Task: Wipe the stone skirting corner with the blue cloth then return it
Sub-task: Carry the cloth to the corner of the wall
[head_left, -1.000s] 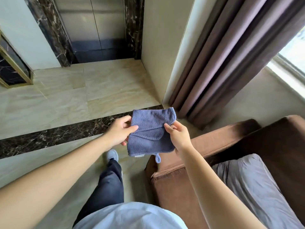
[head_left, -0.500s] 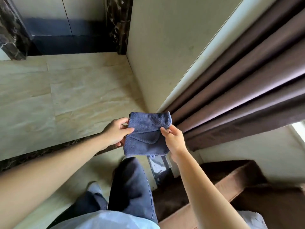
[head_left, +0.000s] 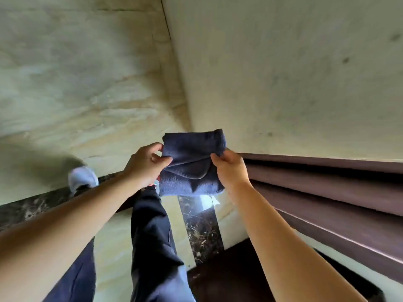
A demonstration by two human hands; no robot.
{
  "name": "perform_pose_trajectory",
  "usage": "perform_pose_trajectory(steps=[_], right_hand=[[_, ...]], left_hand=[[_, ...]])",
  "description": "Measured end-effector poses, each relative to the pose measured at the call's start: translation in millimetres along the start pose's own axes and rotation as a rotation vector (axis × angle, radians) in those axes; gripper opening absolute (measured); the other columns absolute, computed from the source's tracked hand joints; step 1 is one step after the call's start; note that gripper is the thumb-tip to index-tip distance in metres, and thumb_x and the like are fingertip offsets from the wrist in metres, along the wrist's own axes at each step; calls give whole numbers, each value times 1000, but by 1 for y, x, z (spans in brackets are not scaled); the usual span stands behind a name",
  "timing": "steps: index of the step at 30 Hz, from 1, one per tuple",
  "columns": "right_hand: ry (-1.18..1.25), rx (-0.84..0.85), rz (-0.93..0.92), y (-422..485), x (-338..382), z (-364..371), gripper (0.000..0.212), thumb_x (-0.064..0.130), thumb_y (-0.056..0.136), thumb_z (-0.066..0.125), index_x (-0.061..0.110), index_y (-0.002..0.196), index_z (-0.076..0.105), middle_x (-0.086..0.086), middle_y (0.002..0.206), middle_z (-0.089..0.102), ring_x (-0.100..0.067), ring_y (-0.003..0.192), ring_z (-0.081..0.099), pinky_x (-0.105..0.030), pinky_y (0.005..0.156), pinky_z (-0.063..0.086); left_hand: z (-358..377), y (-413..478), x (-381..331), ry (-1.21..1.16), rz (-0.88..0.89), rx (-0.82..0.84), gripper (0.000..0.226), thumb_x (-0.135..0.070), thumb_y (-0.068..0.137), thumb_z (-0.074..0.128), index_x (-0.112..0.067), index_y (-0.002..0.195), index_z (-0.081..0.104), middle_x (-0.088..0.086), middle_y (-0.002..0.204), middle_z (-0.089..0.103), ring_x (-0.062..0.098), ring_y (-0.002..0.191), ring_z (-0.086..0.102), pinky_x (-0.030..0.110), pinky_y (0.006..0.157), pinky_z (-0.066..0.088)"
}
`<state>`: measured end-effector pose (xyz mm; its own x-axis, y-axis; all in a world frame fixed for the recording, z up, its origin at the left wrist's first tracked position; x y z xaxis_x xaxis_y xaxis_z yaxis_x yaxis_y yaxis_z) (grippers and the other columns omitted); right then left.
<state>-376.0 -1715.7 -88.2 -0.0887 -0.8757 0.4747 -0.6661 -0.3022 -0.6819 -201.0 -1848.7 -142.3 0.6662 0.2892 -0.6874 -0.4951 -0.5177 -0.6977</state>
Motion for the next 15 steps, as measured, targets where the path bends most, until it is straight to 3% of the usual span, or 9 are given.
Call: perform_pose_trajectory(steps=[4, 7, 9, 11, 13, 15], right_hand=[[-144, -27, -25, 190, -61, 91, 14, 28, 94, 57, 34, 82, 63, 4, 68, 63, -16, 70, 63, -23, 61, 50], [-259, -77, -73, 287, -107, 137, 14, 24, 95, 56, 21, 83, 63, 4, 58, 51, -21, 63, 51, -18, 45, 36], [-360, -94, -102, 348, -144, 172, 11, 22, 96, 54, 20, 92, 64, 2, 68, 58, -27, 74, 55, -28, 55, 35], [-453, -166, -136, 395, -183, 201, 22, 20, 97, 53, 18, 115, 66, -8, 98, 71, -34, 94, 63, -32, 75, 43], [-473, -319, -221, 407, -209, 221, 38, 17, 96, 54, 16, 134, 60, -16, 123, 66, -37, 113, 61, -39, 95, 48], [-459, -370, -420, 390, -213, 248, 45, 23, 96, 53, 15, 140, 54, -16, 134, 58, -33, 123, 56, -36, 105, 45]], left_hand=[[56, 200, 104, -3, -60, -38, 10, -24, 90, 61, -17, 92, 54, 4, 68, 64, 27, 50, 51, 25, 45, 33], [103, 302, 174, 57, -22, -36, 13, -22, 93, 57, -16, 94, 46, 12, 81, 64, 33, 70, 57, 34, 54, 39], [132, 361, 215, 89, 13, -71, 14, -20, 93, 57, -15, 94, 44, 16, 95, 63, 32, 82, 58, 31, 62, 36], [155, 411, 256, 61, -23, -37, 18, -21, 94, 57, -10, 102, 45, 14, 102, 61, 35, 86, 62, 37, 64, 50], [166, 437, 281, 96, 6, 16, 18, -18, 91, 59, -12, 102, 47, 12, 92, 60, 36, 75, 64, 47, 56, 57], [163, 431, 277, 192, 158, 36, 16, -22, 87, 61, -17, 94, 48, 7, 78, 60, 32, 65, 62, 50, 57, 55]])
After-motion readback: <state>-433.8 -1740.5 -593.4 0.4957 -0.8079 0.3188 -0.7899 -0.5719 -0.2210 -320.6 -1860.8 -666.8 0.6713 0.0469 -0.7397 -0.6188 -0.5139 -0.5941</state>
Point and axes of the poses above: each hand's wrist, its own y-axis towards the middle knuckle, its own z-axis out of the palm, x = y × z, the point moved 7 cm from there along y, towards the middle knuckle
